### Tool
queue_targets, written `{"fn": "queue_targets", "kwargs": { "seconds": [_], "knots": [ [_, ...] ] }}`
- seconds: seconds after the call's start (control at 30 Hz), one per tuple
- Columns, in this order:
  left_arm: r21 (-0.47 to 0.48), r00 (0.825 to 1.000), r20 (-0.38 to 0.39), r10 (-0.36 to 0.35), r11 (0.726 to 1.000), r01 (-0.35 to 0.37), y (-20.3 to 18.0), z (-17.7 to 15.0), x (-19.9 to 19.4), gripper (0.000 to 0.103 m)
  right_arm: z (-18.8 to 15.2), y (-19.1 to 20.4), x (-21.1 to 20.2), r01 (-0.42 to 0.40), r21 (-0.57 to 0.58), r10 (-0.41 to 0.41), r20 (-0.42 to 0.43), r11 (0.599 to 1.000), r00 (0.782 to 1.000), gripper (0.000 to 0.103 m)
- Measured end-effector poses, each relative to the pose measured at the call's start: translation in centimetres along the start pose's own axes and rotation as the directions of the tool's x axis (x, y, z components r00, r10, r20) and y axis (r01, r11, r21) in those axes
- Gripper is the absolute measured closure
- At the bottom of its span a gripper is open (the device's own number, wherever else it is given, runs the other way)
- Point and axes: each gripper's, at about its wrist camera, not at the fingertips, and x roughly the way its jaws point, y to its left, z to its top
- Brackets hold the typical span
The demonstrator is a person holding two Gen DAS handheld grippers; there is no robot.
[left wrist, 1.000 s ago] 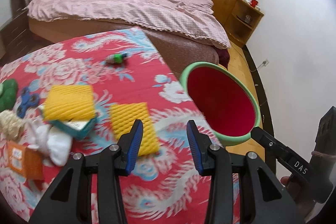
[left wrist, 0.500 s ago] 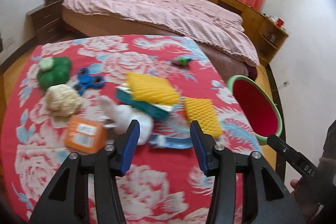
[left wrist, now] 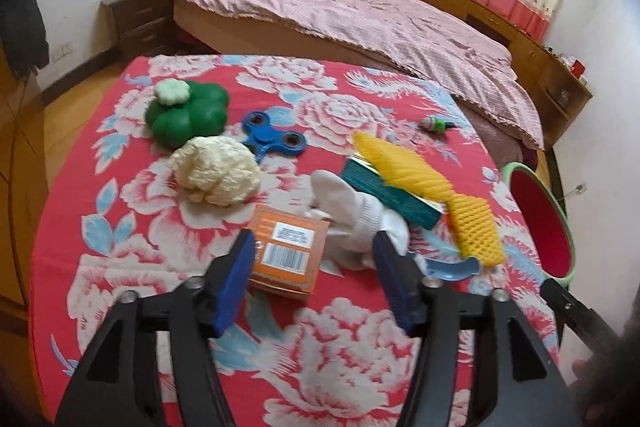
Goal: Collect trash
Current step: 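Grasp the orange barcode box with the left tool while the right tool grasps the yellow foam net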
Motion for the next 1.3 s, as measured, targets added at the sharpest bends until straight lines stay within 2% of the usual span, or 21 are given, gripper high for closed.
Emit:
{"fn": "queue_targets", "kwargs": {
  "seconds": [0.03,0.3,0.5,0.6,0.77,0.97,1.1,1.3],
  "knots": [
    [0.005,1.000,0.002,0.018,1.000,-0.018,0.1,-0.1,0.1,0.033,-0.1,0.0,0.0,0.003,0.003,-0.003,0.000,1.000,1.000,0.039],
    [-0.009,0.999,-0.037,0.024,1.000,-0.025,1.3,-0.7,1.5,0.033,-0.3,0.5,0.8,0.010,0.006,-0.009,-0.019,1.000,1.000,0.038],
    [-0.025,0.998,-0.056,-0.005,1.000,0.004,1.8,-1.1,2.3,0.034,0.0,1.6,1.5,0.006,-0.028,-0.007,-0.031,1.000,0.999,0.038],
    [-0.042,0.998,-0.065,-0.019,0.999,0.016,2.2,-1.3,2.7,0.043,0.2,2.2,2.1,0.013,-0.050,-0.015,-0.034,0.999,0.999,0.038],
    [-0.070,0.995,-0.075,-0.059,0.996,0.053,2.7,-1.6,3.2,0.050,0.5,2.9,3.5,0.029,-0.080,-0.033,-0.050,0.996,0.998,0.038],
    [-0.071,0.994,-0.070,-0.082,0.994,0.077,3.0,-2.0,3.5,0.051,0.8,3.9,4.8,0.033,-0.119,-0.040,-0.062,0.992,0.997,0.039],
    [-0.070,0.994,-0.057,-0.089,0.994,0.085,3.2,-2.0,3.4,0.051,1.1,4.7,5.4,0.026,-0.140,-0.034,-0.056,0.990,0.998,0.046],
    [-0.069,0.994,-0.045,-0.104,0.992,0.101,3.4,-2.0,3.5,0.051,1.1,5.5,6.6,0.024,-0.180,-0.035,-0.059,0.983,0.998,0.050]
  ]
}}
